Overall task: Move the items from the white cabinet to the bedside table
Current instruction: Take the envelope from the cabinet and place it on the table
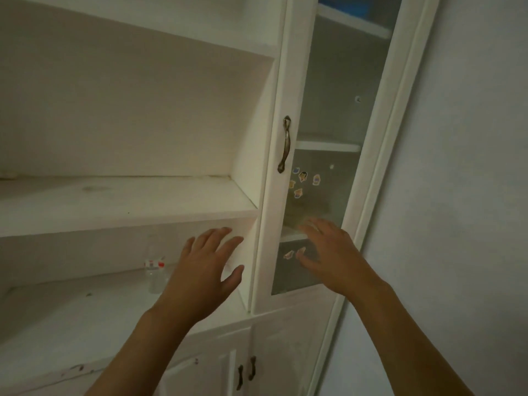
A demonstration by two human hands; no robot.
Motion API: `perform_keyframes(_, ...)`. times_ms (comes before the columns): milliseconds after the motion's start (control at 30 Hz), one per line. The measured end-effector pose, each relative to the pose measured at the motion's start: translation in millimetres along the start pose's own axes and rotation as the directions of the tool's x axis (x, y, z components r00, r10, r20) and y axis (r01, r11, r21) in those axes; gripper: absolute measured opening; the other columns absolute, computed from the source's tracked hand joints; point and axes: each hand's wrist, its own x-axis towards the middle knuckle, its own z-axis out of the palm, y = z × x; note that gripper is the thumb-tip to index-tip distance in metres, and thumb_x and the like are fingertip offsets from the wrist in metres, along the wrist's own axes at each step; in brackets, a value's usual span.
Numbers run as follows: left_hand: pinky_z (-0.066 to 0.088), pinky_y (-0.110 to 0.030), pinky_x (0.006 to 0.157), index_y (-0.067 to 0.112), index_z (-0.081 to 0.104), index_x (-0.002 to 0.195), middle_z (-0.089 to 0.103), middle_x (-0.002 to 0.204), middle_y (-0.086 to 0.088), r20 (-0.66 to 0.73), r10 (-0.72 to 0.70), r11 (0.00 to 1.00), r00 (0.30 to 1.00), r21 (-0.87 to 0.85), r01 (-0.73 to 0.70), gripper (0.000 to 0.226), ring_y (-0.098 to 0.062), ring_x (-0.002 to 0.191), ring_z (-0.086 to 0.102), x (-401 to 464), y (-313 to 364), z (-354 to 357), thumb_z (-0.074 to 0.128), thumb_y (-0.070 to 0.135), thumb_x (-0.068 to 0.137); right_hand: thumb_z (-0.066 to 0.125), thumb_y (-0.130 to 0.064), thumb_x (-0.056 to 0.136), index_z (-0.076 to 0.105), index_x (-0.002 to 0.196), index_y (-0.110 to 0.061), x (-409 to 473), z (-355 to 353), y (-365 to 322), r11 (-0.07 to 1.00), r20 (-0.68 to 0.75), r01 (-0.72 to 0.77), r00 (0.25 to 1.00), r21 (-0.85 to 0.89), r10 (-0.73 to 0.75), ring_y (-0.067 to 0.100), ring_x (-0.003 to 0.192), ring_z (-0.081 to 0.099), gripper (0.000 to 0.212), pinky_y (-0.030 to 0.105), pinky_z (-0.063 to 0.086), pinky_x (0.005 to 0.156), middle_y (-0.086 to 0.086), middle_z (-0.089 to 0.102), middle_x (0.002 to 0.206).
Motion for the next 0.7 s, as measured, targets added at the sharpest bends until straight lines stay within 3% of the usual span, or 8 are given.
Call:
perform_keyframes(233, 0.028, -0.053, 0.122, 0.038, 0.036, 0.153, 0.033, 0.163, 0.006, -0.048, 0.049, 0.998, 0.998, 0.028, -0.048, 0.069, -0.019, 0.151, 0.029, 61.5, -11.5, -4.1, 0.022, 0.068, 0.093, 0.055, -0.052, 0.101, 0.036, 0.158, -0.030, 64.3, -26.2, 1.3, 0.995, -0.096, 0.074, 0.992, -0.060, -0.080, 0.022, 0.157, 0.020, 0.064, 0.049, 0.020, 0.128, -0.003, 0.024, 0.170)
perform_keyframes(467, 0.030, -0.052, 0.123, 0.040, 0.038, 0.152, 0.036, 0.162, 0.008, -0.121, 0.142, 0.987, 0.982, -0.062, -0.150, 0.066, -0.018, 0.150, 0.032, 121.5, -21.0, 4.5, 0.024, 0.069, 0.094, 0.055, -0.052, 0.101, 0.041, 0.156, -0.029, 115.4, -47.2, -11.7, 0.969, -0.210, 0.134, 0.961, -0.207, -0.178, 0.023, 0.158, 0.020, 0.062, 0.039, 0.005, 0.122, -0.001, 0.028, 0.169)
perform_keyframes(700, 0.038, -0.053, 0.117, 0.034, 0.046, 0.147, 0.047, 0.155, 0.004, -0.216, 0.276, 0.955, 0.937, -0.048, -0.293, 0.054, -0.022, 0.143, 0.043, 173.9, -43.1, 19.0, 0.040, 0.059, 0.099, 0.068, -0.045, 0.093, 0.062, 0.137, -0.021, 155.3, -54.3, -15.8, 0.858, -0.172, 0.190, 0.937, -0.477, -0.304, 0.031, 0.148, 0.042, 0.051, 0.051, 0.033, 0.118, 0.009, 0.051, 0.155)
